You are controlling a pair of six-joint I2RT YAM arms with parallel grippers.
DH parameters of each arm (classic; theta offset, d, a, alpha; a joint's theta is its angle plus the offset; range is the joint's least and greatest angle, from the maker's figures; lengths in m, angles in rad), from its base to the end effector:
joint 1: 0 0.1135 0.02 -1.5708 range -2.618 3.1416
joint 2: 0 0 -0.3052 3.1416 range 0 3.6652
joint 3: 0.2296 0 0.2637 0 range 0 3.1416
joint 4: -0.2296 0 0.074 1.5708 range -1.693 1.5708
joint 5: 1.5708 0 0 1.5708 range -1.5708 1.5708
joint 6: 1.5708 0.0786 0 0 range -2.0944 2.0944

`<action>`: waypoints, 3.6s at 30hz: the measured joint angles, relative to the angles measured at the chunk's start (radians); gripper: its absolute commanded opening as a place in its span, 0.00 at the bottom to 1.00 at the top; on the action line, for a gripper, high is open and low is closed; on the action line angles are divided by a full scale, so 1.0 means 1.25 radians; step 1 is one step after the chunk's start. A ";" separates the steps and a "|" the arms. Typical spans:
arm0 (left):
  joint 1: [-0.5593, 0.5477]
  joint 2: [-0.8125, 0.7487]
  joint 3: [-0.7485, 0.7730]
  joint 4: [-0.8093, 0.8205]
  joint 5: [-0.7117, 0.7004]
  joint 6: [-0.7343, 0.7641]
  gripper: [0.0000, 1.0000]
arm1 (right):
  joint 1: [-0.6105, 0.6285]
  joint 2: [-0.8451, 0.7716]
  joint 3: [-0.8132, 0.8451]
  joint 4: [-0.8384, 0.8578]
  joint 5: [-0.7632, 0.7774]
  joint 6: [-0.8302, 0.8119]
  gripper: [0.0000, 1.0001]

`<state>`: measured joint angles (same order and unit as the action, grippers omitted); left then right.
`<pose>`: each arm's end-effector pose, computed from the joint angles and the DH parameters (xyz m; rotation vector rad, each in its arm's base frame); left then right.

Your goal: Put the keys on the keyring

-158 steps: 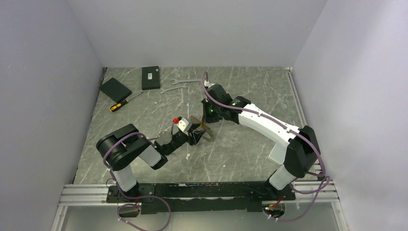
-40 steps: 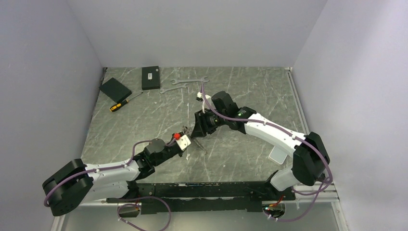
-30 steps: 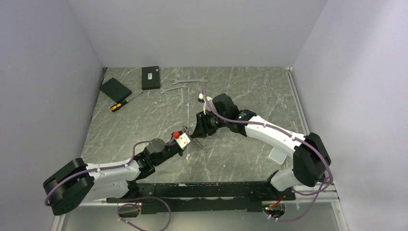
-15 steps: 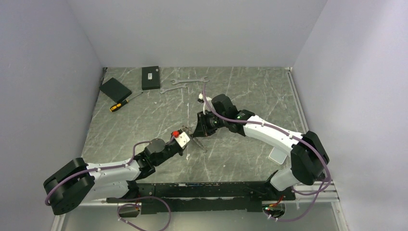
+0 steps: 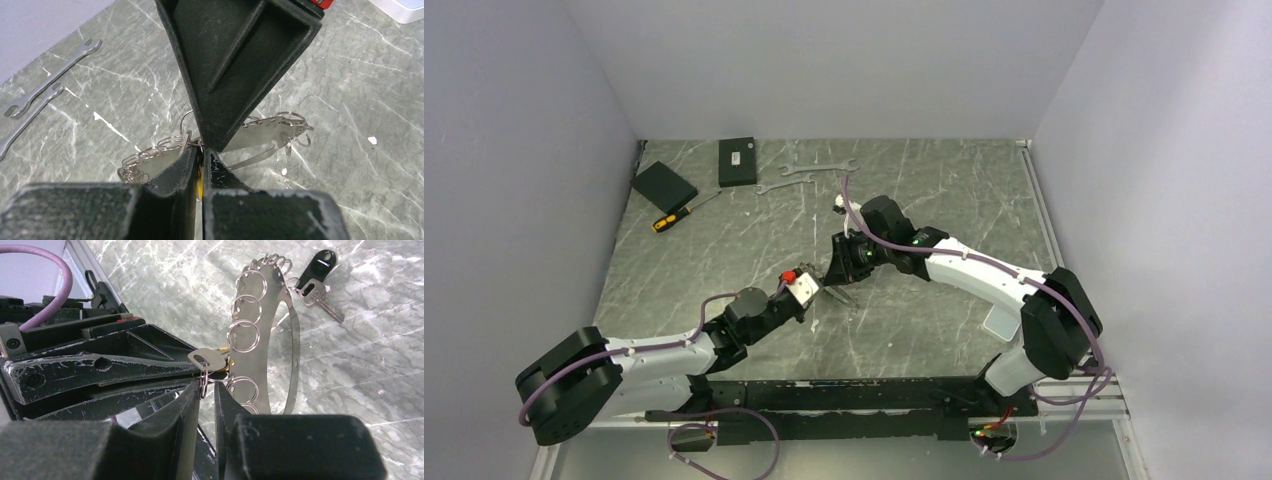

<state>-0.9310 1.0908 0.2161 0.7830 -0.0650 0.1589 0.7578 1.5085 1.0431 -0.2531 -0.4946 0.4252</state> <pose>0.1483 -0.1907 0.2117 0.8327 1.4702 -0.5293 0.2396 0.2781 0.2623 -0.6844 2.3763 1.1368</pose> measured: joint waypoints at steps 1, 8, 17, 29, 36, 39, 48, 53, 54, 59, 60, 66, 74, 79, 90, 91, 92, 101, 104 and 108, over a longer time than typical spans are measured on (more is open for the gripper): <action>0.000 0.000 0.000 -0.001 -0.002 -0.001 0.00 | 0.000 0.002 0.002 0.000 0.000 0.002 0.16; 0.000 0.003 0.000 -0.001 -0.005 -0.012 0.00 | 0.001 0.004 0.003 0.001 0.001 0.012 0.00; 0.001 -0.013 0.007 -0.040 0.002 0.008 0.00 | 0.002 0.030 0.049 -0.056 -0.011 -0.051 0.00; 0.002 -0.068 0.046 -0.199 0.082 0.085 0.00 | 0.002 0.049 0.093 -0.156 -0.052 -0.142 0.05; 0.002 -0.060 0.047 -0.187 0.071 0.069 0.00 | 0.002 0.051 0.096 -0.163 -0.052 -0.149 0.38; 0.002 -0.041 0.046 -0.155 0.052 0.047 0.00 | 0.001 0.049 0.093 -0.146 -0.052 -0.137 0.40; 0.001 -0.007 0.039 -0.085 0.017 0.000 0.00 | -0.005 -0.025 -0.023 0.004 -0.009 -0.002 0.34; 0.001 -0.005 0.038 -0.070 0.000 -0.018 0.00 | -0.004 -0.045 -0.057 0.068 0.024 0.071 0.29; 0.001 -0.004 0.038 -0.067 -0.002 -0.020 0.00 | -0.003 -0.045 -0.059 0.081 0.030 0.083 0.29; 0.001 -0.002 0.038 -0.060 -0.016 -0.020 0.00 | -0.003 -0.046 -0.069 0.114 0.042 0.115 0.31; 0.001 -0.002 0.038 -0.060 -0.016 -0.020 0.00 | -0.003 -0.048 -0.071 0.117 0.045 0.118 0.31; 0.001 -0.002 0.037 -0.055 -0.022 -0.020 0.00 | -0.001 -0.051 -0.072 0.129 0.052 0.137 0.24; 0.000 -0.002 0.037 -0.049 -0.018 -0.020 0.00 | 0.009 -0.049 -0.072 0.162 0.053 0.147 0.05; 0.000 -0.003 0.037 -0.059 -0.022 -0.017 0.00 | 0.008 -0.040 -0.071 0.164 0.050 0.147 0.21; -0.001 -0.027 0.037 -0.087 -0.021 -0.017 0.00 | 0.009 -0.030 -0.070 0.150 0.079 0.121 0.15; -0.002 -0.027 0.037 -0.087 -0.021 -0.017 0.00 | 0.009 -0.030 -0.070 0.150 0.080 0.120 0.11; -0.002 -0.027 0.037 -0.088 -0.021 -0.017 0.00 | 0.009 -0.029 -0.070 0.150 0.080 0.118 0.07; -0.002 -0.037 0.037 -0.111 -0.009 0.005 0.00 | 0.012 -0.026 -0.058 0.132 0.062 0.086 0.00; -0.002 -0.066 0.037 -0.152 0.010 0.032 0.00 | 0.012 -0.016 -0.041 0.107 0.035 0.054 0.00; -0.002 -0.111 0.043 -0.235 0.051 0.085 0.00 | 0.013 0.005 -0.005 0.047 -0.011 -0.005 0.00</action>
<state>-0.9329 0.9524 0.2703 0.4896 -0.0017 0.2646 0.7742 1.5143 1.0370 -0.1940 -0.5083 0.4183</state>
